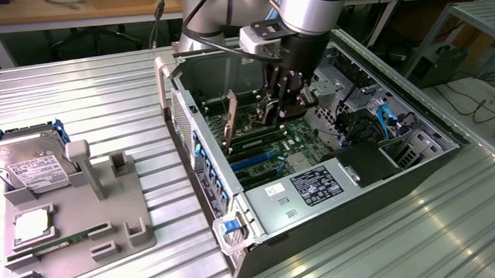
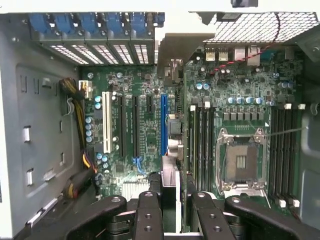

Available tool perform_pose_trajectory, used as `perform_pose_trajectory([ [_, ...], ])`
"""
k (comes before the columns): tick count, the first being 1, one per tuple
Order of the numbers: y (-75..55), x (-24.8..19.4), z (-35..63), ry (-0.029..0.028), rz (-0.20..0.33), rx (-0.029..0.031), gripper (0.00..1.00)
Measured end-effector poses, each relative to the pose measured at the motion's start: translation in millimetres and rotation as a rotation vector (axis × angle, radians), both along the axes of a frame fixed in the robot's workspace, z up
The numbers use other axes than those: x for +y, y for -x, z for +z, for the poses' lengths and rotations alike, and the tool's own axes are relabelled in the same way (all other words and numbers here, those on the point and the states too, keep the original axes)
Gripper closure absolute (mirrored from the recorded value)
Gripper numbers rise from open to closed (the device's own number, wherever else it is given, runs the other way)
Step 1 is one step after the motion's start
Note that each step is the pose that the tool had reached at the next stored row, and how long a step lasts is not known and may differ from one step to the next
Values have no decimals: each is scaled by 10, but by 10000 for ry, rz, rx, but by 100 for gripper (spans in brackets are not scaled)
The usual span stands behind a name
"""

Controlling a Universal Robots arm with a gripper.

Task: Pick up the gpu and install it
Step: 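Insert the gpu into the slot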

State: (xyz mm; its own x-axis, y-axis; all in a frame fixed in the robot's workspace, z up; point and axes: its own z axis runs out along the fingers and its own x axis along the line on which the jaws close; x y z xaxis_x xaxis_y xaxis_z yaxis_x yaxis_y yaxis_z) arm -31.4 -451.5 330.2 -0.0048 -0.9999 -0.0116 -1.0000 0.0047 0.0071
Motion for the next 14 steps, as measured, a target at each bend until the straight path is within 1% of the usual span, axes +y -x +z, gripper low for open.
perform_pose_trajectory([
  [4, 59, 0, -83, 1, 39, 1, 72],
  [14, 81, 8, -263, 0, 47, 0, 72],
])
